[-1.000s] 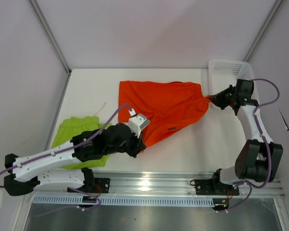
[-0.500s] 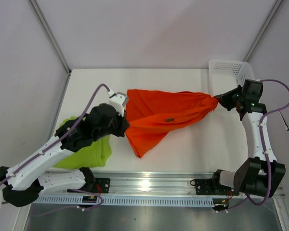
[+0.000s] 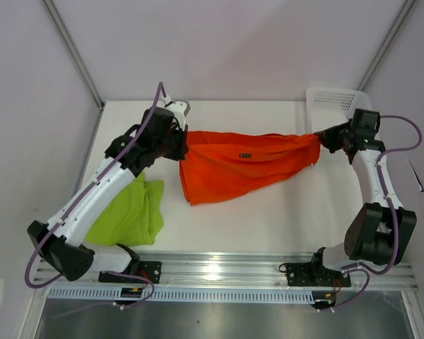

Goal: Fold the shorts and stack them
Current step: Fold the shorts

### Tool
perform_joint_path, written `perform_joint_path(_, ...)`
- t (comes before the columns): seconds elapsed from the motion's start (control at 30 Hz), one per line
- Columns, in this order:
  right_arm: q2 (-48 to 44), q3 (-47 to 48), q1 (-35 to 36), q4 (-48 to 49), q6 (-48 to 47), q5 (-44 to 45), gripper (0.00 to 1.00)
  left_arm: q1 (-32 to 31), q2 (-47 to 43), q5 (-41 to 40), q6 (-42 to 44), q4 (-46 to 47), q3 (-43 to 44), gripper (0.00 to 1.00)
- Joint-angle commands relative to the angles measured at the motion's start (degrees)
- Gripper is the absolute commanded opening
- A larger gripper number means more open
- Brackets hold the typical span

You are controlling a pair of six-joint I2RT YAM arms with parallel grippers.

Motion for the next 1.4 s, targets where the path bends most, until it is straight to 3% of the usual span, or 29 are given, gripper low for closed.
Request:
perform_joint_path(0.0, 1.80, 5.95, 0.19, 4.67, 1.97, 2.62, 0.00, 4.52, 2.31, 3.57, 1.94, 2.83, 4.81, 0.00)
perform_joint_path(0.3, 11.12, 15.61, 2.03, 3.10, 2.06, 5.16, 0.00, 10.51, 11.27, 3.84, -1.04, 5.90, 7.80, 0.00)
perform_joint_path(0.73, 20.44, 23.00, 3.44, 5.72, 1.44, 5.87, 0.00, 12.18, 22.70, 5.07, -2.54, 13.90, 8.42, 0.00)
perform_joint_path(1.37, 32.56, 30.56, 6.96, 9.77, 2.14, 7.54, 0.00, 16.14, 39.04, 5.95, -2.36, 17.33, 16.41, 0.00)
